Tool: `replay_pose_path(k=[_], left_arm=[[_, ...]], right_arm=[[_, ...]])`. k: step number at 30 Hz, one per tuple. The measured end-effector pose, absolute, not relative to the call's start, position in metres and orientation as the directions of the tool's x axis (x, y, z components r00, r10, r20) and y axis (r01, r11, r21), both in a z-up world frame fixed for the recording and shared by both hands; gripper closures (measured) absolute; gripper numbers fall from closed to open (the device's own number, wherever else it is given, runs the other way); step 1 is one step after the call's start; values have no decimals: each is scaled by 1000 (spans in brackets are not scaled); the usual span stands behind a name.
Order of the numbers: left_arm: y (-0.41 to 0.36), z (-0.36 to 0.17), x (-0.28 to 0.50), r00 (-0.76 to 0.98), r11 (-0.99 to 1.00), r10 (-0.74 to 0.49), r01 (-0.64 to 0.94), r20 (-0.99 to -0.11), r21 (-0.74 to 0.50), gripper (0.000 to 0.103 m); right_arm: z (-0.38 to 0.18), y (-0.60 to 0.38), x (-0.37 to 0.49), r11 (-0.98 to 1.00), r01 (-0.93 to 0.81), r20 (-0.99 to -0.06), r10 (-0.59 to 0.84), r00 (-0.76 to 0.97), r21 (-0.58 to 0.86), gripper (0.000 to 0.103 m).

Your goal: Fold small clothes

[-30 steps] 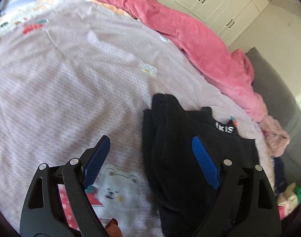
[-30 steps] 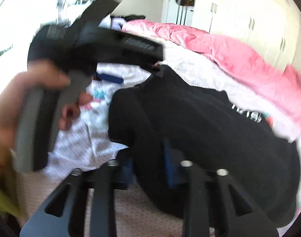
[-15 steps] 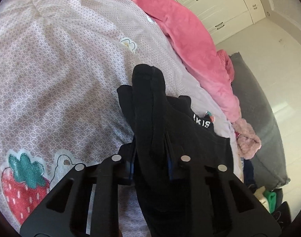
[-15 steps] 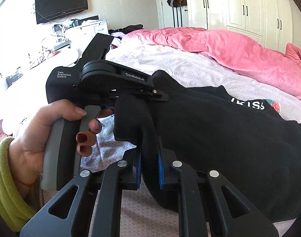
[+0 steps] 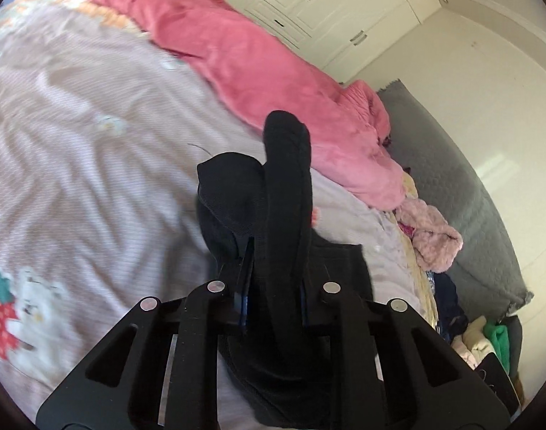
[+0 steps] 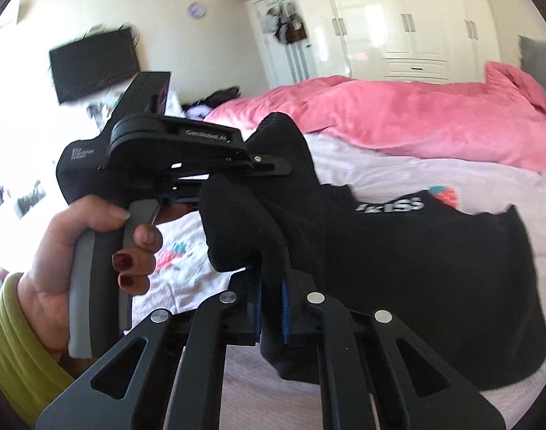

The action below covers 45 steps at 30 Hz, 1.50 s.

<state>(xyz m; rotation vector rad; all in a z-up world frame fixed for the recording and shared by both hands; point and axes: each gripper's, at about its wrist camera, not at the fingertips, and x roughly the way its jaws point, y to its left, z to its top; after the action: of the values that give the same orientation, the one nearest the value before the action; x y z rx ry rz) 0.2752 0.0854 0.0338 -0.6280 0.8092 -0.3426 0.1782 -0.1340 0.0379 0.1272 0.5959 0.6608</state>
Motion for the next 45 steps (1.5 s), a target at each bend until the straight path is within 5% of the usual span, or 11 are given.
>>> replay_pose_path(k=[10,23,26,28,31,40,45], left_arm=[[-33,66,289,609,816,-521,148,-599,-559,92],[-117,38,308,564,860,-473,130,-676,-493,91],[-127,33,315,553,854,-479,115,-681,-507,82],[-127,33,316,541,817,-528,114,-655,-565,58],[-121,48,307,572,798,-551,148,-608,-584,57],[-72,39,264,659,940,-302,87,-689,-329,57],[-68,-2,250,608,975,-208,68,-767,-210,57]], right_arm=[[41,-236,179,801,-408,-429,585,688,438,96],[4,-298,184,758,-229,-476,583,658,611,96],[-2,-305,187,755,-195,-496,579,647,626,95],[-6,-308,188,775,-155,-537,553,637,613,81],[-5,-323,185,794,-80,-561,493,665,602,59],[9,-369,179,732,-38,-462,469,753,681,42],[16,-367,191,735,-68,-462,492,738,674,41]])
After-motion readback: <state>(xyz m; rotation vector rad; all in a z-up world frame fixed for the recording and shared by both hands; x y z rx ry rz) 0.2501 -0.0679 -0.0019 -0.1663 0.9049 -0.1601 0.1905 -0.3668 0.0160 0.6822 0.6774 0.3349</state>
